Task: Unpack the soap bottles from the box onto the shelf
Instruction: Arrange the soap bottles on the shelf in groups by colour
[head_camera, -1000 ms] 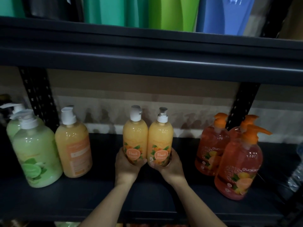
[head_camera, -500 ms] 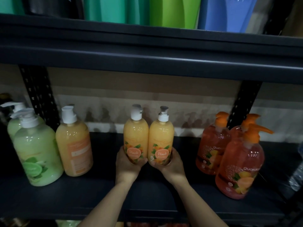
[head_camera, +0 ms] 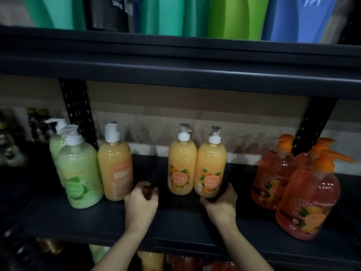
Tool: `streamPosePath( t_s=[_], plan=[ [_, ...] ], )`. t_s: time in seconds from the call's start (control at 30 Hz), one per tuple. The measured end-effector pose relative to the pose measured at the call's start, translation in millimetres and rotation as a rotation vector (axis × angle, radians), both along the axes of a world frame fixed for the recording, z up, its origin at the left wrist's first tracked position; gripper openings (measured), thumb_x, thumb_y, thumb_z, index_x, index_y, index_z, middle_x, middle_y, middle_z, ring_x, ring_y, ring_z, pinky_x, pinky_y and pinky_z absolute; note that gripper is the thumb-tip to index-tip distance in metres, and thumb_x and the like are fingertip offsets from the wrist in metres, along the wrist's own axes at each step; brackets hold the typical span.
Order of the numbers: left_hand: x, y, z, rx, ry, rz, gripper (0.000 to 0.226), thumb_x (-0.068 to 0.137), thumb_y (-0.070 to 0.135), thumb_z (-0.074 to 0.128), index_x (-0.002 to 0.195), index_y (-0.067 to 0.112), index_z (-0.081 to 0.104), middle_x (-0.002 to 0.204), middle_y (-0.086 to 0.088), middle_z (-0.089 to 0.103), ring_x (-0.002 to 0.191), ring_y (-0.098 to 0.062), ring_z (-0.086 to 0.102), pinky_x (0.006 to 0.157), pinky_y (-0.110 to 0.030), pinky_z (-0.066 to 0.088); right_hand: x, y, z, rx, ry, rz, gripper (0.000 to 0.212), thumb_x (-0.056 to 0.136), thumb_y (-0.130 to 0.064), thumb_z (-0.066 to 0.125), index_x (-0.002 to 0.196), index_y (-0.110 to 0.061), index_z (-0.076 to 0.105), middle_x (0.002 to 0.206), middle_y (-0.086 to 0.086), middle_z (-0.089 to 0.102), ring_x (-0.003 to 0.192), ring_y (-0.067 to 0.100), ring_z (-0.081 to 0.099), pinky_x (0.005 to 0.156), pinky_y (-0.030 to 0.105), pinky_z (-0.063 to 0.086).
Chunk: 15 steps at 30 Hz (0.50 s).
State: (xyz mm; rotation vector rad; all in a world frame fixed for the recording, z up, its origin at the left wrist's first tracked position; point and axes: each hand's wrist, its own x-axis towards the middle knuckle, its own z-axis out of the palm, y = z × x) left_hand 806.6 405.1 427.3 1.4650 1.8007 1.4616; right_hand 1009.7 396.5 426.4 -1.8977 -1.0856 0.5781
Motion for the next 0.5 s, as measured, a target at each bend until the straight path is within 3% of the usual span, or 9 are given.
streamPosePath(
  t_s=[0.07, 0.1, 0.17, 0.23, 0.37, 0.5],
  plan=[
    [-15, -12, 7, 0.147, 0.012, 0.175, 0.014, 0.084, 0.019, 0.073, 0.088, 0.014, 0.061, 0.073, 0.004, 0.061, 0.07, -0.02, 0.06, 0.069, -0.028, 0.043, -20, -22, -1, 0.026, -0.085, -0.079, 0.092, 0.072, -0.022, 0.085, 0.144, -0.007, 0.03, 0.14, 0.016, 0.036, 0.131, 0.033, 0.041, 0.098, 0.04, 0.045],
    [-25, -16, 8, 0.196, 0.004, 0.236, 0.018, 0.083, 0.018, 0.074, 0.089, 0.013, 0.058, 0.077, 0.002, 0.06, 0.071, -0.021, 0.059, 0.07, -0.031, 0.044, -34, -30, -2, 0.013, -0.114, -0.048, 0.081, 0.076, -0.023, 0.081, 0.138, -0.011, 0.032, 0.137, 0.014, 0.037, 0.131, 0.031, 0.038, 0.099, 0.039, 0.044],
    [-36, -17, 11, 0.236, -0.007, 0.307, 0.033, 0.08, 0.016, 0.075, 0.106, 0.009, 0.056, 0.099, -0.005, 0.059, 0.088, -0.026, 0.059, 0.078, -0.039, 0.048, -56, -34, -4, -0.004, -0.144, 0.12, 0.054, 0.083, -0.028, 0.074, 0.122, -0.026, 0.038, 0.134, 0.005, 0.037, 0.13, 0.022, 0.037, 0.102, 0.032, 0.04],
    [-44, -13, 13, 0.227, 0.013, 0.358, 0.056, 0.078, 0.015, 0.077, 0.125, 0.003, 0.049, 0.12, -0.013, 0.052, 0.107, -0.03, 0.053, 0.088, -0.045, 0.047, -75, -28, -5, -0.023, -0.212, 0.344, 0.039, 0.088, -0.035, 0.068, 0.118, -0.033, 0.044, 0.136, -0.006, 0.036, 0.13, 0.014, 0.04, 0.105, 0.026, 0.037],
    [-47, 2, 11, 0.161, 0.022, 0.357, 0.087, 0.078, 0.025, 0.078, 0.146, -0.001, 0.03, 0.147, -0.021, 0.034, 0.133, -0.039, 0.038, 0.106, -0.056, 0.04, -96, -13, -4, -0.006, -0.396, 0.603, 0.055, 0.094, -0.049, 0.053, 0.145, -0.029, 0.04, 0.151, -0.012, 0.031, 0.139, 0.011, 0.034, 0.112, 0.025, 0.033],
    [-30, 20, 14, 0.156, -0.008, 0.338, 0.109, 0.072, 0.045, 0.083, 0.15, -0.001, 0.022, 0.149, -0.02, 0.029, 0.137, -0.037, 0.029, 0.112, -0.053, 0.03, -106, -3, -4, -0.016, -0.589, 0.671, 0.065, 0.096, -0.054, 0.044, 0.151, -0.022, 0.034, 0.157, -0.005, 0.029, 0.144, 0.015, 0.027, 0.117, 0.028, 0.027]
  ],
)
